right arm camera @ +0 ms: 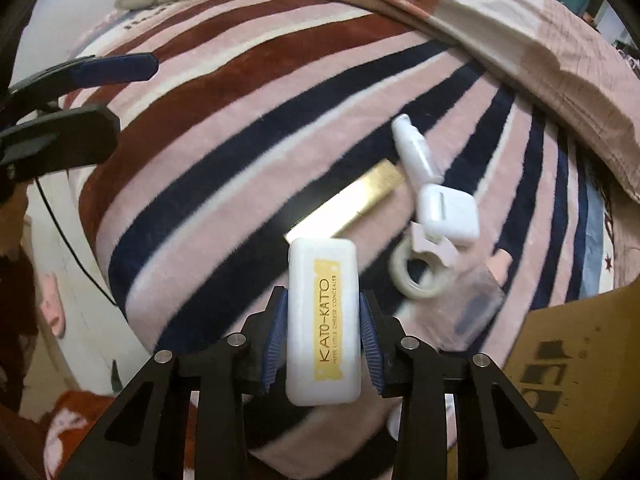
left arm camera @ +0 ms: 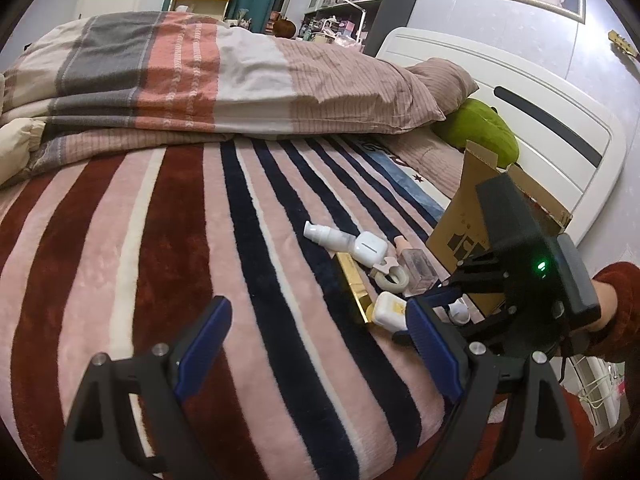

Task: Organize rigid objects
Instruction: 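Lift the white bar into the cardboard box and release it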

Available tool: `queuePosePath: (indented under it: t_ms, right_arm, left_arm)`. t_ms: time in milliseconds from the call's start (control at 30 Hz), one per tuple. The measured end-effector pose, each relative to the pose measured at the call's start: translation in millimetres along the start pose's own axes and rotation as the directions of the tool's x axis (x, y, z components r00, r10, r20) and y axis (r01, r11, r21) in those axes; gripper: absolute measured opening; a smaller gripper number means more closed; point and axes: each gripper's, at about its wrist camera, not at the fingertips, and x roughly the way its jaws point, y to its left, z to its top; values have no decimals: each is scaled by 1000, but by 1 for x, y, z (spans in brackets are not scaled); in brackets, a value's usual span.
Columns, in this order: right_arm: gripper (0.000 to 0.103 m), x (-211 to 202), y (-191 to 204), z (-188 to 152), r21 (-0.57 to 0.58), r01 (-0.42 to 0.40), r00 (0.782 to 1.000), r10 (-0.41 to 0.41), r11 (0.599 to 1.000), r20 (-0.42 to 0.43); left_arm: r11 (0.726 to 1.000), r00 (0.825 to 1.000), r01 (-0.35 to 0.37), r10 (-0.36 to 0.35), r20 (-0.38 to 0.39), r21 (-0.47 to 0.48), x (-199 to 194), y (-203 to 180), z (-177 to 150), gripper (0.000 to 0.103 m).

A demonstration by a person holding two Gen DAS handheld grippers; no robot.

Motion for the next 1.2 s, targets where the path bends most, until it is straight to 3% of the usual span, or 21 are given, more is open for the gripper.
queuePosePath:
  t_ms: [233,467,767,867,1000,1200]
  right_arm:
    - [32,5,-20,-20,73,-50,999,51,996,-6]
    - [31,-19,-13,-20,67,-44,994,37,997,105]
    - [31,-99,-12,-5,18,-133,947,122,991,298]
    - [31,-121,-22,-2,20,-124,929,109,992,354]
    - [31,-147,-45,-8,42,-113,907,86,993,412]
    - [31,-177,-99,-34,126,-95,885,26,988,464]
  left_arm:
    - [1000,1000,0,0,-20,-6,5,0,-3,87]
    - [999,999,37,-37,-24,7,6,-12,3,87]
    - [981,981,192,-192,10,25,6,-47,44,85]
    - [970,971,238,-239,14,46,8,-64,64,67]
    - [955,958,285,-287,4,82,17,-93,89,31]
    - [930,938,343,-346,-3,133,35,-146,122,28]
